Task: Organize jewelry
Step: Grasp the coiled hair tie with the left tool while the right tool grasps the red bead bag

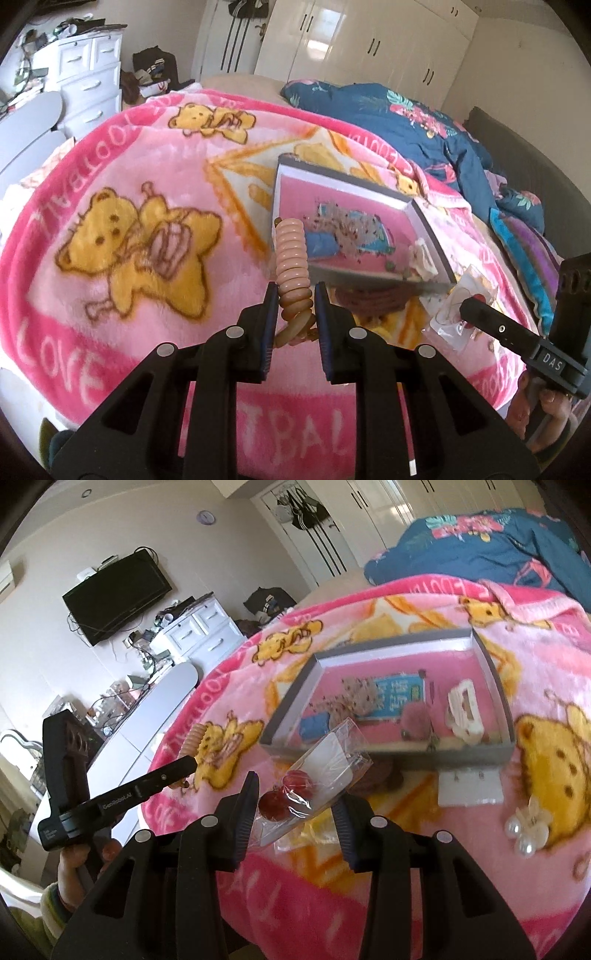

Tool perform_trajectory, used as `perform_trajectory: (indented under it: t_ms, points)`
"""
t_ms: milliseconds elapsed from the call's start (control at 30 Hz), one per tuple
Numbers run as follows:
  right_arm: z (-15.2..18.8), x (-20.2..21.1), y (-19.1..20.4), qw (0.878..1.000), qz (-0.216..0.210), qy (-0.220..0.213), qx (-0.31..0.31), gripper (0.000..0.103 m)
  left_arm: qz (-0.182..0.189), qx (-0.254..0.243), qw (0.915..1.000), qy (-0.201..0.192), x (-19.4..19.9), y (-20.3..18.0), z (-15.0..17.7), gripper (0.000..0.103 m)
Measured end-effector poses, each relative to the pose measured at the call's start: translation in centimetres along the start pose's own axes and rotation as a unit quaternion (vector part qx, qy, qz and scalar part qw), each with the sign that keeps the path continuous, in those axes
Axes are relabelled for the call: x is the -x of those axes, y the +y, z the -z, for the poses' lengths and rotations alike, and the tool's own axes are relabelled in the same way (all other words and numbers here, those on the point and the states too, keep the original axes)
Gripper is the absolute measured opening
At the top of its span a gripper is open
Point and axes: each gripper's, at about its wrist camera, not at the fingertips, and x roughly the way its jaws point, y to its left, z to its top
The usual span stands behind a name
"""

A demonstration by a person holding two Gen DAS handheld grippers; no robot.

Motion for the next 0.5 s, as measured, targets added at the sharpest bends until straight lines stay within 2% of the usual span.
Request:
perform_trajectory:
  t_ms: [500]
  points:
    - [-3.6, 1.3, -1.0, 0.998, 0.027, -0.047, 0.011, 0.038, 0.018, -0.025, 0.9993, -0.023, -1.0, -3.0, -3.9, 0.013]
